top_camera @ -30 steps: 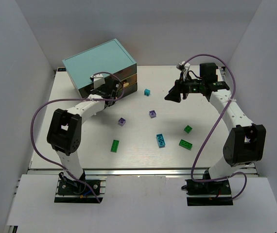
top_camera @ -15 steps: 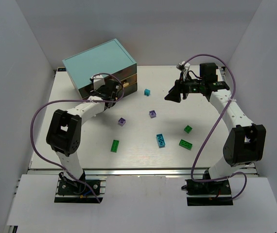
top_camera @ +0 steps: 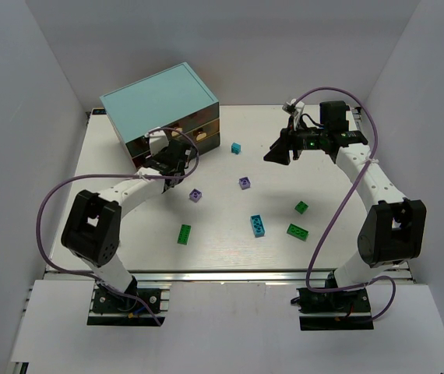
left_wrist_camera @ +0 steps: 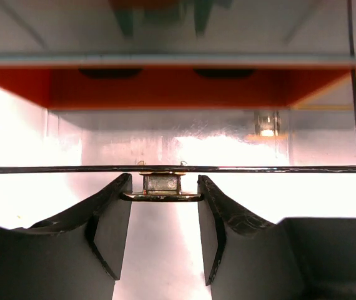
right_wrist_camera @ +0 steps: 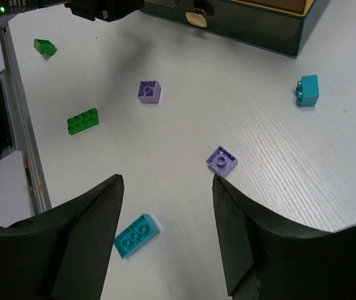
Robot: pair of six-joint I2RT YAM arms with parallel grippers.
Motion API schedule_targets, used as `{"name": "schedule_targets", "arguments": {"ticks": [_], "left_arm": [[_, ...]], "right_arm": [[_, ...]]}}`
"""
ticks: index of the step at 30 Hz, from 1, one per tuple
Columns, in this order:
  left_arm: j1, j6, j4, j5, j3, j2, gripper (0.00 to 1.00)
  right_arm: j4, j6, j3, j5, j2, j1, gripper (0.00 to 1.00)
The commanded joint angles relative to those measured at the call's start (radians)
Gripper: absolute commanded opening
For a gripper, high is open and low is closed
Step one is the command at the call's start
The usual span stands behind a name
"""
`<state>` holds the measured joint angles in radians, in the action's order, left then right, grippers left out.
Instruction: Sort the legos into containers by color
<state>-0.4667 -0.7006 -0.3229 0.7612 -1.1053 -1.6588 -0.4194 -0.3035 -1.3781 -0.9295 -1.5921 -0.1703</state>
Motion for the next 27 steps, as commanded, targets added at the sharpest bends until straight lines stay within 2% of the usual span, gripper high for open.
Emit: {"name": "schedule_targets", "arguments": {"ticks": [1,9,12,13,14,17,22,24,25,27], "left_arm": [[-0.026,-0.045,-0.025,-0.051,0.022,0.08,0.18],[-0.093,-0.094,-0.065,-0.074,0.061,0.125,0.16],[-0.115,-0.106,-0.077,-0.071,0.065,0.122,0.18],[-0.115,-0.109,-0.084,-0.072,0.064,0.12,0.23],[-0.115,-0.112,-0.091,-0.071,0.055,0.119,0.41],[-0.115,-0.114,-0.122,-0.072,0.035,0.116,0.68],[-0.115,-0.067,-0.143,-0.106,0.018,0.163,0.74],[-0.115,-0.042,-0.136,-0.151,0.031,0.194,0.78],[-0.115,-0.007,-0.13,-0.173,0.056,0.235,0.84],[-0.115,0.035,-0.108,-0.25,0.079,0.281,0.86]], "right_arm": [[-0.007,-0.014,0.002,-0.029,0.007,0.0,0.64],[-0.01,-0.022,0.028,-0.029,0.015,-0.001,0.64],[-0.013,-0.026,0.03,-0.029,0.012,0.0,0.65],[-0.015,-0.031,0.03,-0.031,0.012,-0.001,0.66],[-0.018,-0.032,0.027,-0.031,0.009,-0.001,0.68],[-0.045,-0.06,0.019,-0.034,0.001,-0.003,0.72],[-0.107,-0.126,0.025,-0.029,-0.003,-0.003,0.74],[-0.119,-0.161,0.037,-0.025,0.0,-0.006,0.75],[-0.122,-0.175,0.042,-0.025,0.004,-0.003,0.75],[-0.13,-0.21,0.062,-0.022,0.014,-0.003,0.76]]}}
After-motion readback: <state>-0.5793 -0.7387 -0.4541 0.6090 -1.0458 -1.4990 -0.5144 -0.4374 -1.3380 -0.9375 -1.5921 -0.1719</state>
